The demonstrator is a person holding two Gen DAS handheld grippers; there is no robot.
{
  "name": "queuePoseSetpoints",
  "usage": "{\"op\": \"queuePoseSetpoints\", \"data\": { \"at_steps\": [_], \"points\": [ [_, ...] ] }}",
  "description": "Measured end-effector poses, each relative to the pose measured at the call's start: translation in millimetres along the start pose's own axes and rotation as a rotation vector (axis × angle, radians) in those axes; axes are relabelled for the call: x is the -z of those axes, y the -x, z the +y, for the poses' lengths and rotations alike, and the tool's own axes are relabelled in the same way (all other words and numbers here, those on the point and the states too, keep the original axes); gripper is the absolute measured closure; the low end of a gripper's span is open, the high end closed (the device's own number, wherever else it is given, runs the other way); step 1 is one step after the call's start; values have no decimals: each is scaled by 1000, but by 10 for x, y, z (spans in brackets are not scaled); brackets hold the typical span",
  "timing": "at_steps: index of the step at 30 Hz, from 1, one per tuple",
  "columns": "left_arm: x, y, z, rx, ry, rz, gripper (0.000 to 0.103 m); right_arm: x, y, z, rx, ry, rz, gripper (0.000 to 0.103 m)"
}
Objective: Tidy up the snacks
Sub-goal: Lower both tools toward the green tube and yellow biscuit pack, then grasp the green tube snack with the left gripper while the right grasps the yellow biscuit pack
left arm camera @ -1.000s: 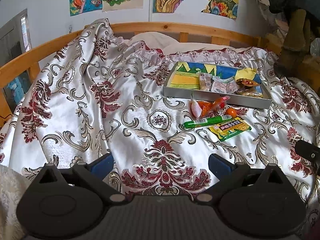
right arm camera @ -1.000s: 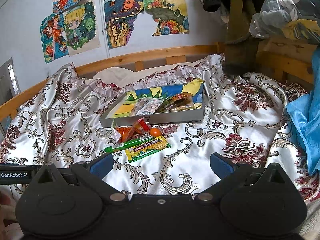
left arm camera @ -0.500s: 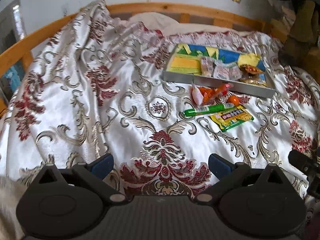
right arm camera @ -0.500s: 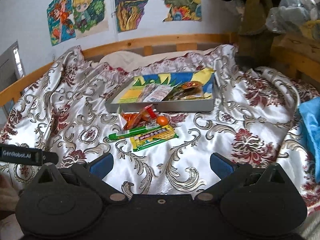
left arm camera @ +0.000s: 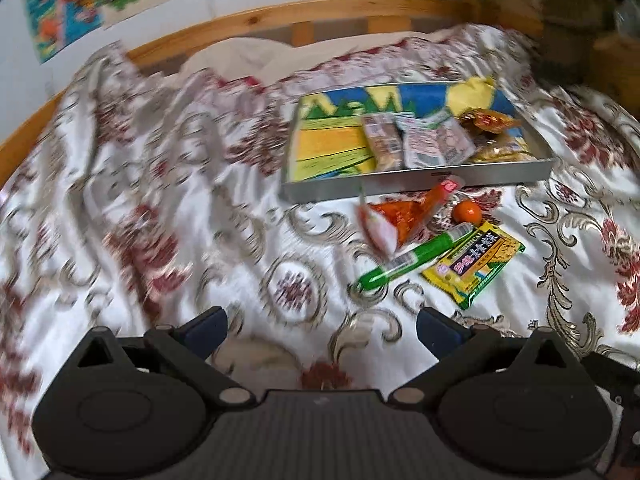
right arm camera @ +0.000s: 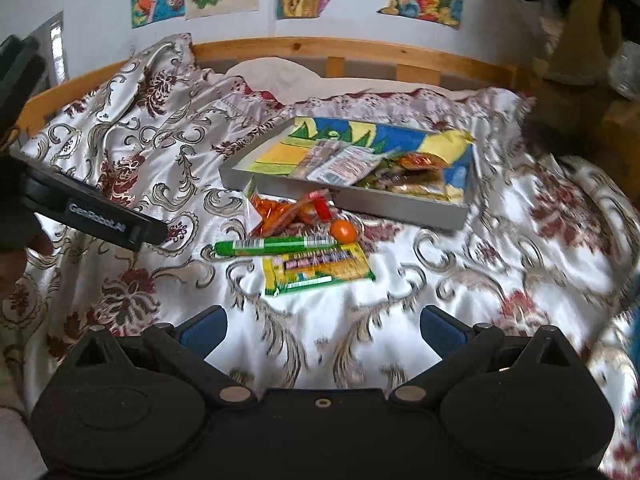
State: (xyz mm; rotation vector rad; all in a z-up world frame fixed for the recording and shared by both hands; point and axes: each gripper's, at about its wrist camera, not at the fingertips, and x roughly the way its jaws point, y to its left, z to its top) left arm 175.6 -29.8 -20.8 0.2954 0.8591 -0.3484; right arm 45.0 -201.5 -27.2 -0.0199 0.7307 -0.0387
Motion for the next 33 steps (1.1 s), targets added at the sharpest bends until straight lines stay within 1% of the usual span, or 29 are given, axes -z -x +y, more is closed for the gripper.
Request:
{"op": "queuePoseSetpoints", "data": {
  "at_steps": [2, 3, 6, 7, 9, 11, 13, 14, 17, 20, 24, 25, 27, 28, 29, 30, 31, 33],
  "points": [
    [-64, -136, -11, 23, -50, -17, 0, -63, -153, -2, -2, 17, -2, 1],
    [-84, -204, -27, 14, -75, -32, 0, -89, -229, -1, -8, 27, -1, 1],
    [-110, -431, -105, -58, -155, -74, 0, -162, -484, -25, -21, 24, 8, 1],
    [-109, -500, -129, -59, -186, -83, 0, -184, -558, -31, -25, 22, 14, 1],
    [-96, -595, -164, -32, -248, -107, 0, -218, -708, -52, -32, 26, 21, 1],
    [-83, -680, -174, 19, -298, -130, 0, -245, -828, -82, -29, 30, 14, 1],
    [-77, -765, -178, 81, -328, -130, 0, -272, -932, -131, -34, 25, 6, 1],
    [-84, -818, -185, 103, -338, -117, 0, -295, -1001, -180, -45, 16, 8, 1],
    [-91, -952, -202, 136, -357, -66, 1, -375, -1178, -339, -78, -41, 15, 1],
    [-76, -1024, -222, 165, -383, -68, 1, -440, -1363, -485, -165, -103, 65, 2],
    [-83, -1052, -267, 200, -421, -91, 6, -451, -1528, -521, -180, -97, 108, 5],
    [-91, -1070, -286, 201, -424, -93, 9, -439, -1570, -517, -173, -95, 117, 9],
    [-108, -1103, -304, 218, -425, -79, 19, -413, -1644, -537, -174, -108, 142, 21],
    [-116, -1125, -309, 230, -424, -59, 29, -399, -1669, -545, -172, -118, 153, 31],
    [-123, -1149, -308, 251, -420, -30, 42, -396, -1680, -549, -167, -123, 159, 41],
    [-127, -1154, -292, 278, -407, -12, 49, -399, -1675, -551, -179, -123, 162, 46],
    [-132, -1149, -270, 310, -389, -2, 59, -414, -1669, -549, -189, -122, 172, 51],
    [-146, -1148, -248, 329, -373, 21, 65, -436, -1644, -553, -187, -126, 187, 58]
  ]
}}
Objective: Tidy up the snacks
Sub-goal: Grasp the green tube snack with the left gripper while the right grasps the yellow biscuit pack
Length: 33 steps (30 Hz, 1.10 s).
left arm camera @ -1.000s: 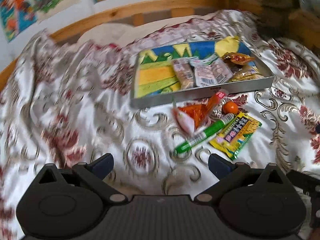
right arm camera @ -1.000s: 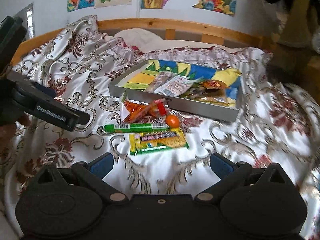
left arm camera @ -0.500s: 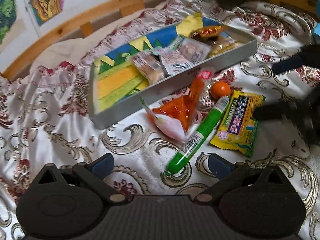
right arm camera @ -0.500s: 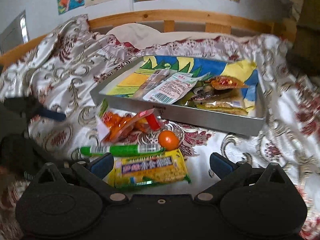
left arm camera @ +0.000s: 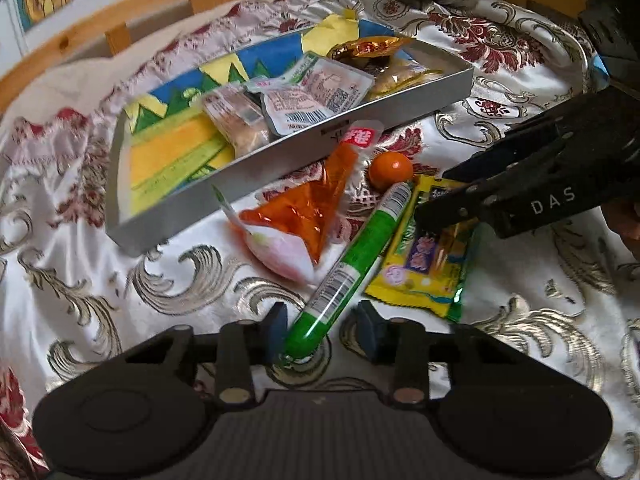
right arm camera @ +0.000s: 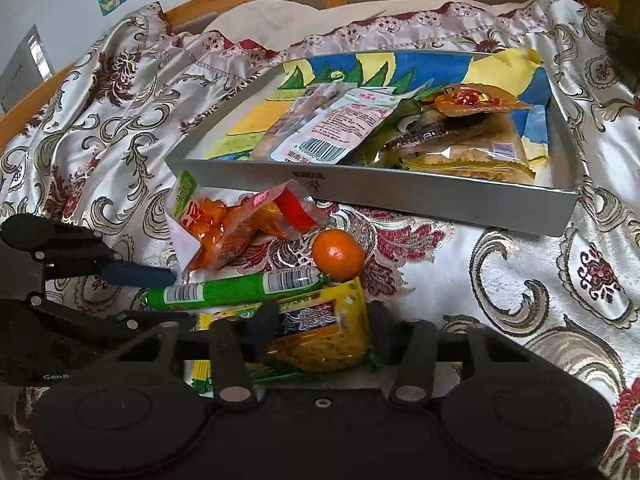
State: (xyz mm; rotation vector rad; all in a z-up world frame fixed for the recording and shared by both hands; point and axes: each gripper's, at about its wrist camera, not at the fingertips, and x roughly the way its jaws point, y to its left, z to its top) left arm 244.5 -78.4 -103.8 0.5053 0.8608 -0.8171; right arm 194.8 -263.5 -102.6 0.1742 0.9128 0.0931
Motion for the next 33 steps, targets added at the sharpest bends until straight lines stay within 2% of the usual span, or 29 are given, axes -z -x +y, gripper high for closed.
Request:
{"op": "queuePoseSetpoints", "data": {
  "at_steps": [2, 8, 10, 11, 12, 15, 17, 18, 21, 25, 28, 30, 32, 33],
  "points": [
    [-3, 12, 15, 13, 19, 22, 71, -1, 47, 2, 0, -4, 9, 62],
    [18, 119, -43, 75, 58, 93, 72, 134, 298, 58, 21, 25, 80, 63],
    [28, 169, -114, 109, 49, 126, 71, 213, 402, 132, 22, 83, 119, 57],
    [36, 199, -164, 115, 37, 136, 71, 274, 469, 179, 19, 137, 136, 49],
    [42, 228, -228, 93, 10, 134, 70, 332, 525, 214, 26, 187, 143, 45],
    [29, 263, -360, 22, -74, 116, 57, 465, 664, 257, 28, 302, 117, 41],
    [-5, 261, -358, 10, -77, 95, 46, 452, 682, 241, 41, 327, 63, 36],
    [-21, 258, -344, 7, -68, 82, 44, 426, 671, 231, 36, 341, 39, 35],
    [-53, 228, -280, 19, -32, 50, 43, 329, 543, 241, 6, 394, 22, 26],
    [-93, 127, -202, 24, 1, 29, 43, 299, 353, 260, -54, 448, 71, 26],
    [-121, 54, -182, 23, 7, 18, 43, 314, 282, 254, -48, 473, 81, 25],
    [-124, 19, -190, 30, 4, 15, 45, 292, 259, 219, -48, 453, 68, 26],
    [-118, -14, -211, 49, -3, 24, 68, 288, 221, 217, -54, 423, 67, 27],
    [-114, -24, -226, 62, -3, 29, 73, 298, 207, 239, -49, 423, 68, 27]
  ]
}}
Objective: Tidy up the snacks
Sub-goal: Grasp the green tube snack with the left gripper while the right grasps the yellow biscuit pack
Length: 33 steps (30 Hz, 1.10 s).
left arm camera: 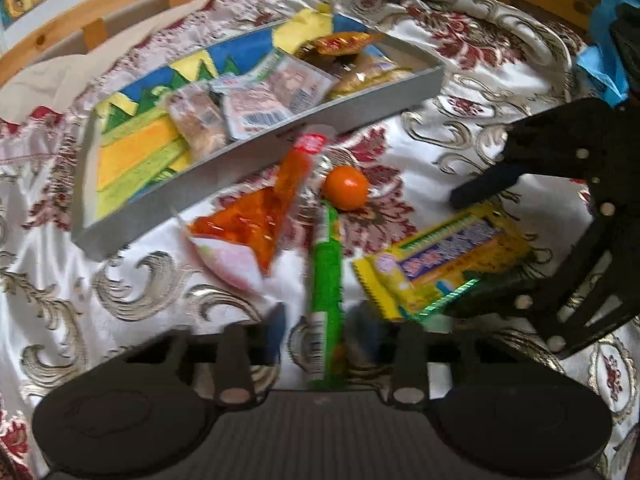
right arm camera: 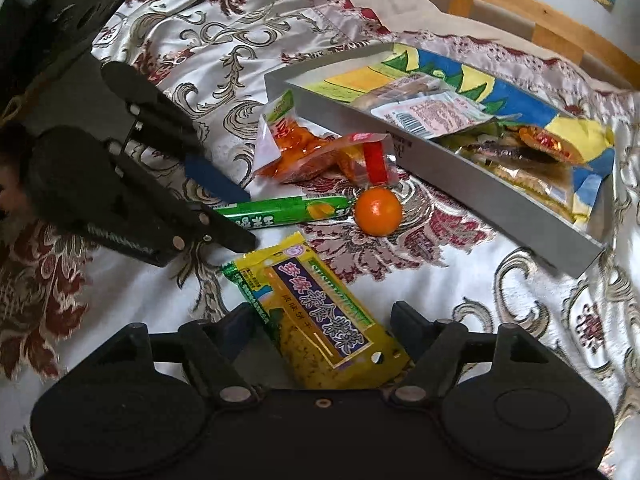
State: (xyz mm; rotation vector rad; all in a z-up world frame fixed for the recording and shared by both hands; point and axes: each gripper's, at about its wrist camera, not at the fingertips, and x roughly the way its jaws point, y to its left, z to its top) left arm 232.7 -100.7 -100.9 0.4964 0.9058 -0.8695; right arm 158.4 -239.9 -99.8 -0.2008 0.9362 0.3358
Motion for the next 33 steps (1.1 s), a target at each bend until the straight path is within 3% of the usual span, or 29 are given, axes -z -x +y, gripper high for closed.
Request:
{"op": "queuePoseSetpoints", "data": {
  "at_steps": [2, 12, 17, 19, 21, 27, 30, 31, 32, 33],
  "points": [
    [5, 0, -19, 8, 9, 4, 84, -9, -11, 97, 30, 44, -2, 32],
    [11, 129, -90, 11, 95, 105, 84, 40, 149, 230, 81, -45, 104, 42],
    [-3, 78, -155, -51, 47, 78, 69, 74, 113, 232, 74, -55, 113, 41],
    [-13, 41, -156, -59, 48, 70, 71, 67, 116, 240, 80, -61, 101, 47],
    [-9, 42, -114, -43, 104, 74, 84, 68, 131, 289, 96, -48, 94, 48],
    [62, 212, -93, -76, 214, 93, 85, 89, 289, 580, 220, 94, 17, 54],
    [91, 340, -85, -96, 288, 92, 85, 104, 432, 712, 275, 143, -51, 66],
    [98, 388, -84, -95, 309, 88, 85, 111, 472, 739, 277, 147, -68, 84],
    [105, 436, -90, -96, 329, 83, 85, 109, 493, 747, 287, 152, -78, 91],
    [111, 479, -89, -100, 345, 78, 85, 117, 498, 758, 303, 160, -76, 92]
  ]
}}
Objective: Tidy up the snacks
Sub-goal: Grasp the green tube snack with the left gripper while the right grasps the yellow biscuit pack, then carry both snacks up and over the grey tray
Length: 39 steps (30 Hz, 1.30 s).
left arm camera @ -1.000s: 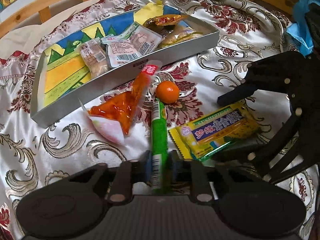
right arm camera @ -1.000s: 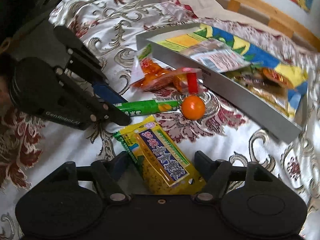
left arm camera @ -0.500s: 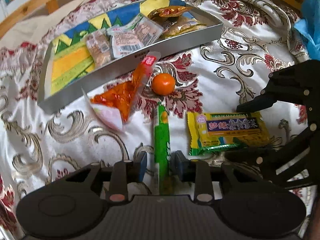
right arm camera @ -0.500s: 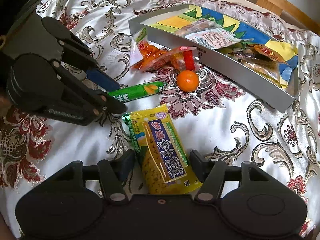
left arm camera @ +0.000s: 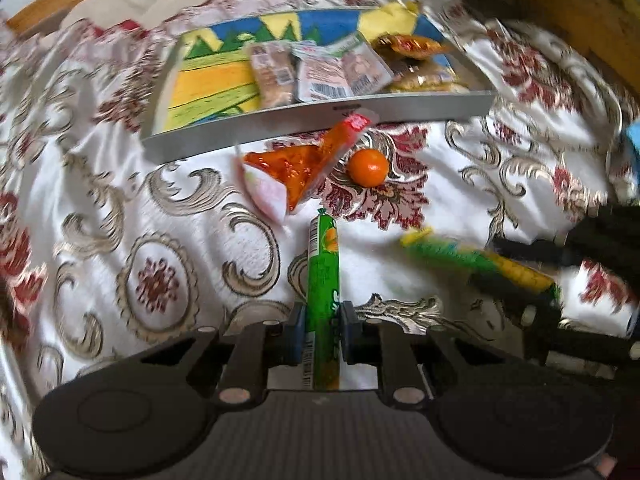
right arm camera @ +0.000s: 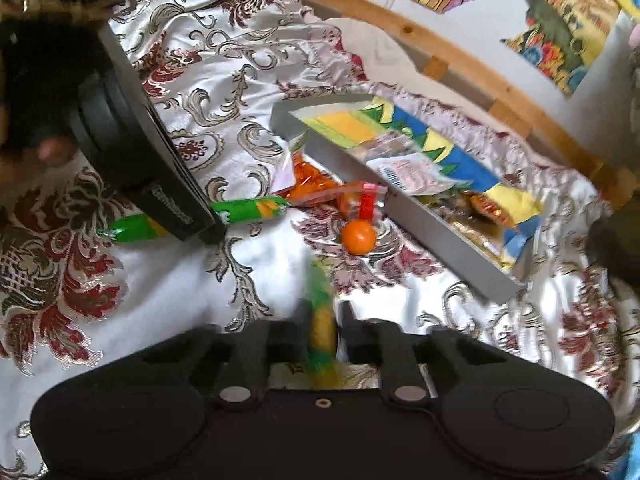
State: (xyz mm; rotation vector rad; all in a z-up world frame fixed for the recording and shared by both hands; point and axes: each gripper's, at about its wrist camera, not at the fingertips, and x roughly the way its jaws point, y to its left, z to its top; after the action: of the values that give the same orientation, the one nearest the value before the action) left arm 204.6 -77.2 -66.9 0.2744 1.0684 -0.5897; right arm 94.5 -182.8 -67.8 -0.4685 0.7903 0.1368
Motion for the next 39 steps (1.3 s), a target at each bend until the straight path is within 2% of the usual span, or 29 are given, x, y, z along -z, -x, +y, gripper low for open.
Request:
{"op": "queuePoseSetpoints", "data": {
  "at_steps": [4, 8, 15, 19, 22, 25, 32, 36, 39],
  "points": [
    [53, 95, -37, -7, 16, -5, 85, 42, -81, -18, -15, 9, 46, 92],
    [90, 135, -66, -19, 24, -21, 85, 44, -53, -20, 22, 1, 22, 93],
    [58, 258, -45, 4, 67, -104, 85, 26, 74, 120, 152, 144, -88, 93],
    [32, 330, -25, -17, 84, -163, 85, 0, 124, 148, 241, 203, -165, 93],
    [-25, 420, 9, -47, 118, -231, 85, -33, 176, 117, 284, 196, -230, 93],
    [-175, 467, 67, -67, 153, -304, 85, -107, 164, 66, 323, 182, -309, 93],
    [-814, 442, 384, -35, 209, -495, 84, -370, -25, -94, 406, 161, -515, 93],
    [-1104, 342, 528, -49, 231, -572, 84, -615, -257, -251, 451, 79, -577, 93],
    [-1236, 176, 669, -66, 235, -585, 84, -801, -462, -474, 437, -8, -582, 93]
  ]
}}
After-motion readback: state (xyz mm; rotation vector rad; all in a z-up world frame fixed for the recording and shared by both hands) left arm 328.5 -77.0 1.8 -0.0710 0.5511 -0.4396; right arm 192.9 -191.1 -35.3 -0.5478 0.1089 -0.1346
